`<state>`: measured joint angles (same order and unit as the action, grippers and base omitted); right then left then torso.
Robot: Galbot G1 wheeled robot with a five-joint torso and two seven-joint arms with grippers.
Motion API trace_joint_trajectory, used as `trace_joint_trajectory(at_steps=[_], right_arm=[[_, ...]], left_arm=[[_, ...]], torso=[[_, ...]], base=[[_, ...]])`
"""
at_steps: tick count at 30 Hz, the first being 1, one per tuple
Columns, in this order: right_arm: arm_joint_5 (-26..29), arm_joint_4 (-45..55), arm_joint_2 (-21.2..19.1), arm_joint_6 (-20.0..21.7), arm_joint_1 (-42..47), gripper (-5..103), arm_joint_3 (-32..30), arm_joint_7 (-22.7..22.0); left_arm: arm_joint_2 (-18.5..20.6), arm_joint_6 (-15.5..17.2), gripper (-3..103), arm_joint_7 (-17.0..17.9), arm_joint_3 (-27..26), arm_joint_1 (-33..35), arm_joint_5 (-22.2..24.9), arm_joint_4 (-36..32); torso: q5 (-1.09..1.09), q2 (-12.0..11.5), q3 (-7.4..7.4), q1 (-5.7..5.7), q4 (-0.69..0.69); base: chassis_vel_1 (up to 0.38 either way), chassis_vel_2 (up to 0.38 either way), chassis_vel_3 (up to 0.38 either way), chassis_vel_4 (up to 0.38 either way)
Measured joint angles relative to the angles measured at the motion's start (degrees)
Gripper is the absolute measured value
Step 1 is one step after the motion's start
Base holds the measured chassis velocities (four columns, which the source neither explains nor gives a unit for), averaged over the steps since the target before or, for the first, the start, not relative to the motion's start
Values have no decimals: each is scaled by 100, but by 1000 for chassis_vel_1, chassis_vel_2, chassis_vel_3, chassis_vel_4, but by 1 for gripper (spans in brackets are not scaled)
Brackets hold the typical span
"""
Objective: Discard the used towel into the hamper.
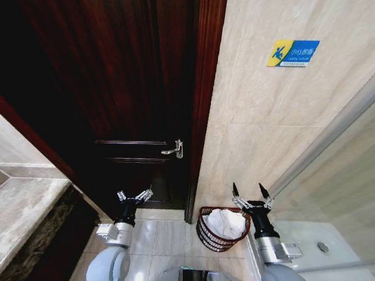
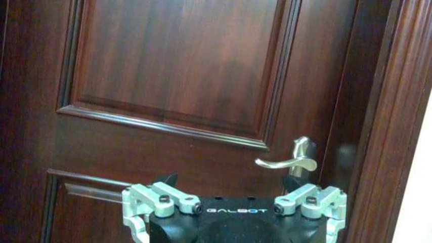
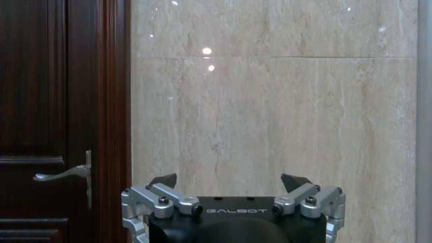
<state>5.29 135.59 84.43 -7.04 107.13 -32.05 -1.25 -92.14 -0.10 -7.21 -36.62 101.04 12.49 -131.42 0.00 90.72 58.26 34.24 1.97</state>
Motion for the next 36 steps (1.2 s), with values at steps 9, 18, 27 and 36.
trace_joint_trajectory(at_steps=[9, 18, 27, 36], right_arm=[[0, 0, 0, 0, 0, 100, 0, 0], [0, 0, 0, 0, 0, 100, 0, 0], [0, 0, 0, 0, 0, 100, 0, 0], [0, 0, 0, 0, 1, 100, 0, 0]], left_arm=[[0, 0, 100, 0, 0, 0, 0, 0], [0, 0, 100, 0, 0, 0, 0, 0], [0, 0, 100, 0, 0, 0, 0, 0], [0, 0, 100, 0, 0, 0, 0, 0]], torso=[[0, -9, -6, -3, 0], [0, -36, -21, -16, 0], [0, -54, -30, -23, 0], [0, -65, -37, -32, 0]], base=[[0, 0, 0, 0], [0, 0, 0, 0], [27, -22, -30, 35], [87, -82, -81, 81]])
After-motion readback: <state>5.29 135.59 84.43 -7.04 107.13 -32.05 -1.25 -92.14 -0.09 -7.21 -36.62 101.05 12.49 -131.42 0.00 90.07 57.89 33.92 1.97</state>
